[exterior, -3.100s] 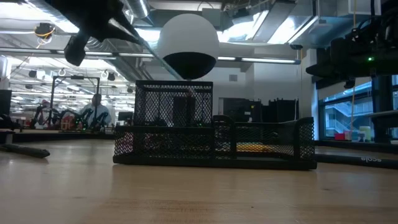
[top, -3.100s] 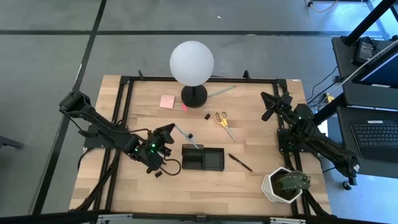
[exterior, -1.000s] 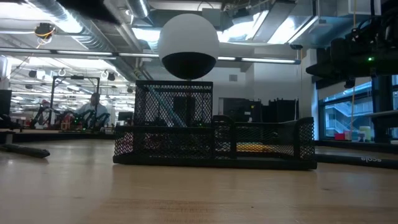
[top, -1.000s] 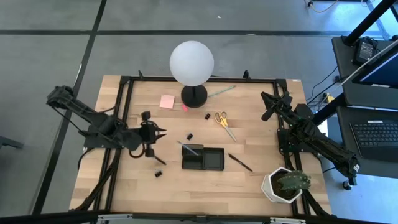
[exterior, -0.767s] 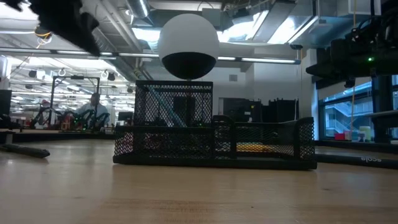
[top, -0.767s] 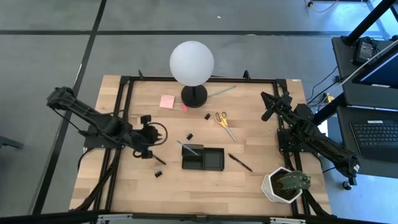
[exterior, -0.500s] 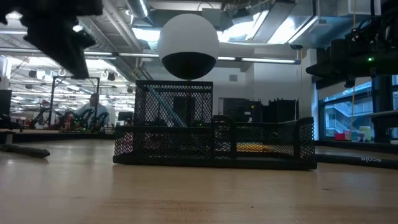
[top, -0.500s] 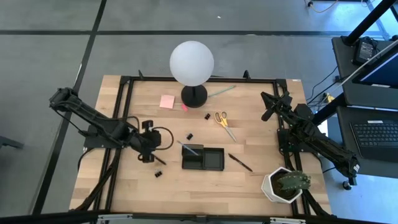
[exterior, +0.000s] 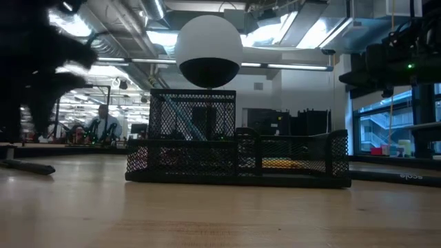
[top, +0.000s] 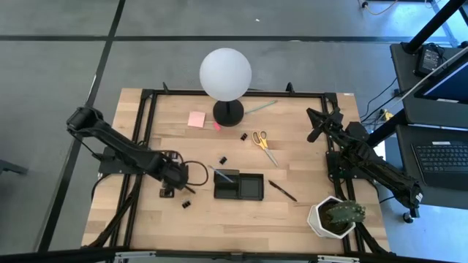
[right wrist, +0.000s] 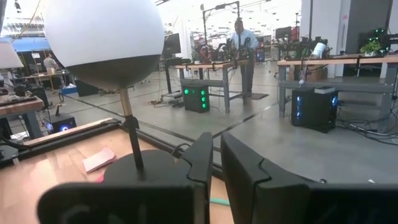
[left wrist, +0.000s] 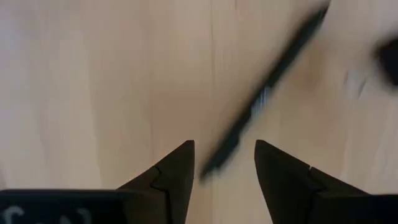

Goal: Pick and place office supplies into organizer
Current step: Put the left black pen into the black desk organizer

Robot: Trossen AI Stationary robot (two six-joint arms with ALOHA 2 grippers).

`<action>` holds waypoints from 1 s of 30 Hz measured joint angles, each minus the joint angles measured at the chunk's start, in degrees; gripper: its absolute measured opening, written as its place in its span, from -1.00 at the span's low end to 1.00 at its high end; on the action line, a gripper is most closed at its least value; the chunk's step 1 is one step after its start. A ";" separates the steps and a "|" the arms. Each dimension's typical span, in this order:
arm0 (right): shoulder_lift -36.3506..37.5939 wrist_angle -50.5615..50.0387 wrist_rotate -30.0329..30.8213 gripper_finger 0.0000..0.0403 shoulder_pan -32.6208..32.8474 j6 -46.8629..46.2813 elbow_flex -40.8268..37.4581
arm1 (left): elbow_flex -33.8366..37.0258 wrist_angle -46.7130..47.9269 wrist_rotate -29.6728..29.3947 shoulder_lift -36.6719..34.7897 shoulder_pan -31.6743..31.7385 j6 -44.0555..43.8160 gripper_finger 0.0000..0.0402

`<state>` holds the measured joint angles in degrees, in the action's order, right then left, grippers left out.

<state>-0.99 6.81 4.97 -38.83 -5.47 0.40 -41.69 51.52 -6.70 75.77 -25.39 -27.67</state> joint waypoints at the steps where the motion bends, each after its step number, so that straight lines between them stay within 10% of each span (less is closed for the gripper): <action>1: 0.00 -0.33 -0.01 -0.82 0.00 -0.01 0.00 | 0.00 1.65 1.05 0.85 0.00 -0.54 -0.22; 30: -0.02 -1.20 0.01 -0.82 0.00 1.35 0.00 | -0.42 -1.38 4.24 15.56 0.90 9.46 -0.50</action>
<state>-1.02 5.60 4.98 -38.83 -4.12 0.40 -42.11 50.14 -2.46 91.33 -24.48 -18.20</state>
